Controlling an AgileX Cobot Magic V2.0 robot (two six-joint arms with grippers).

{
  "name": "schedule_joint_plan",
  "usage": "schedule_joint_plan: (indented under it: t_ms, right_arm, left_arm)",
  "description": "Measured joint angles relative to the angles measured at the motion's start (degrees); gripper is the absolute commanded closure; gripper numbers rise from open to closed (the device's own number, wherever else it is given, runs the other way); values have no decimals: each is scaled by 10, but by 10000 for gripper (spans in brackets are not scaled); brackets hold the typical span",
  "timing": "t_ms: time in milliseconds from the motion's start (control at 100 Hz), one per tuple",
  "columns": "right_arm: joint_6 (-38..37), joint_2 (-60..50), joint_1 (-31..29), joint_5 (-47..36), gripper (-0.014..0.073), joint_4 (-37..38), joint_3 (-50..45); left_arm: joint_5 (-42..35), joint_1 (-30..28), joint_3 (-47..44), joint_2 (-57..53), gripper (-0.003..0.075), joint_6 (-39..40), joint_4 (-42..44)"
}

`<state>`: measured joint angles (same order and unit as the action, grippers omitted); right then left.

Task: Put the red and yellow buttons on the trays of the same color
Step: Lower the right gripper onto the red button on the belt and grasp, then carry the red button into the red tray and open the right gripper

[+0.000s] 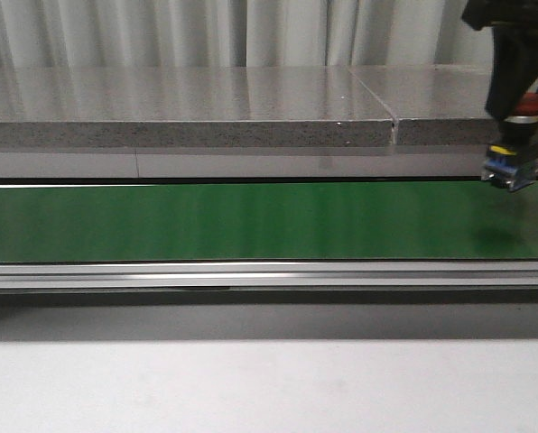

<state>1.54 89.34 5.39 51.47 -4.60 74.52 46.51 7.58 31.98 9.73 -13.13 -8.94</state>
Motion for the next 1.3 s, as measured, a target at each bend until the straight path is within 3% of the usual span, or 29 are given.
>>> schedule_joint_plan:
  t_ms: [460,690,950,1300]
  right_arm:
    - [-34,-21,-222,-26,367,16,0]
    - [-62,-18,-296,-63,367,17,0]
    - [-78,30,-341,-111,367,17,0]
    - [-83,109,-346,-191,367,16,0]
  left_arm:
    - [0,0,0,0,741,0,0]
    - [0,0,0,0,741,0,0]
    - [0,0,0,0,741,0,0]
    - [0,0,0,0,741,0,0]
